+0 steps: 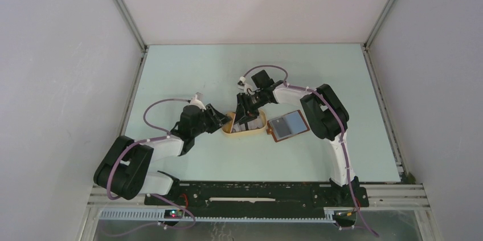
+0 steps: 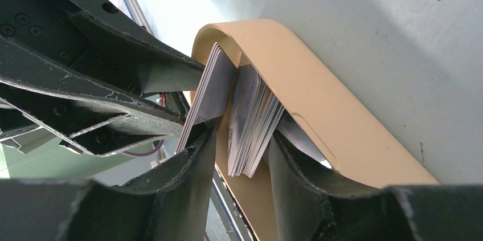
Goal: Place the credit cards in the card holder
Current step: Pick up the credit card from the storage box.
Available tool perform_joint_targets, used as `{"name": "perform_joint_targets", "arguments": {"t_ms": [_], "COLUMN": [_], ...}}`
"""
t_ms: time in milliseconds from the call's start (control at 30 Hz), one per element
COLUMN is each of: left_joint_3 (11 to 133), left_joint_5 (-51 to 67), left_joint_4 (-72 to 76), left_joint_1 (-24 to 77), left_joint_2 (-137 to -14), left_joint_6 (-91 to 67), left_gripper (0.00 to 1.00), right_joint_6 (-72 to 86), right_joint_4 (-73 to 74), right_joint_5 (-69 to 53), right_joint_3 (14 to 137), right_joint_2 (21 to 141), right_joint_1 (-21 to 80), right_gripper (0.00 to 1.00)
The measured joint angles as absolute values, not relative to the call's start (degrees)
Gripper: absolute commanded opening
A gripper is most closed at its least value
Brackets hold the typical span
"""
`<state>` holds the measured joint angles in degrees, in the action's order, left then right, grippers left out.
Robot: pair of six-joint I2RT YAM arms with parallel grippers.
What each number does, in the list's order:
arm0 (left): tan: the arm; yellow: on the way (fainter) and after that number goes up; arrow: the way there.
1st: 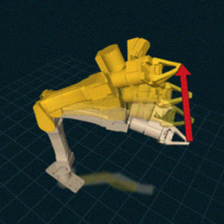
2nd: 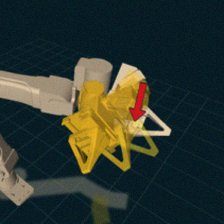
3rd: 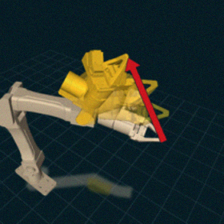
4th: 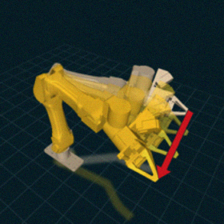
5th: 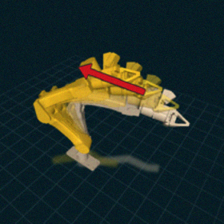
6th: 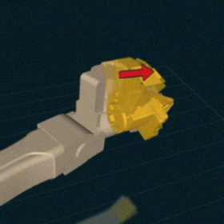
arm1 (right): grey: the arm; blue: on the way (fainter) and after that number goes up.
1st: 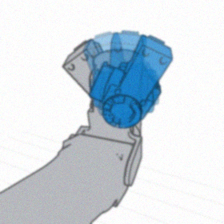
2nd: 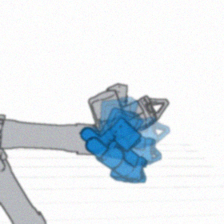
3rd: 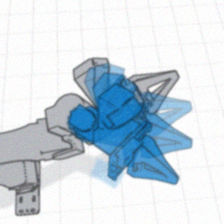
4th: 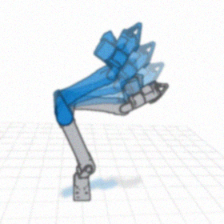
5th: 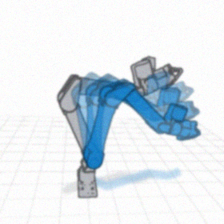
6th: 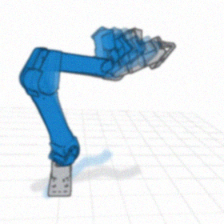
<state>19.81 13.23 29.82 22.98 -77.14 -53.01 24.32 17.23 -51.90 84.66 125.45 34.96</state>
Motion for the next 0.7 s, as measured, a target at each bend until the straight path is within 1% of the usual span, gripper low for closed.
{"name": "perform_joint_targets", "arguments": {"t_ms": [100, 300, 700], "left_joint_3": [19.6, 19.5, 19.4], "left_joint_5": [13.2, 13.2, 13.4], "left_joint_4": [30.6, 30.8, 30.6], "left_joint_1": [22.9, 22.8, 22.8], "left_joint_2": [-77.1, -77.1, -77.9], "left_joint_6": [-53.2, -53.6, -53.6], "left_gripper": [0.43, 0.43, 0.42], "right_joint_6": [23.7, 23.1, 22.9], "right_joint_4": [17.3, 17.6, 17.8], "right_joint_5": [-51.9, -51.9, -51.3], "right_joint_3": [84.7, 84.7, 82.5], "right_joint_2": [125.4, 125.4, 123.8], "right_joint_1": [35.0, 35.1, 35.3], "right_gripper": [0.52, 0.49, 0.48]}}
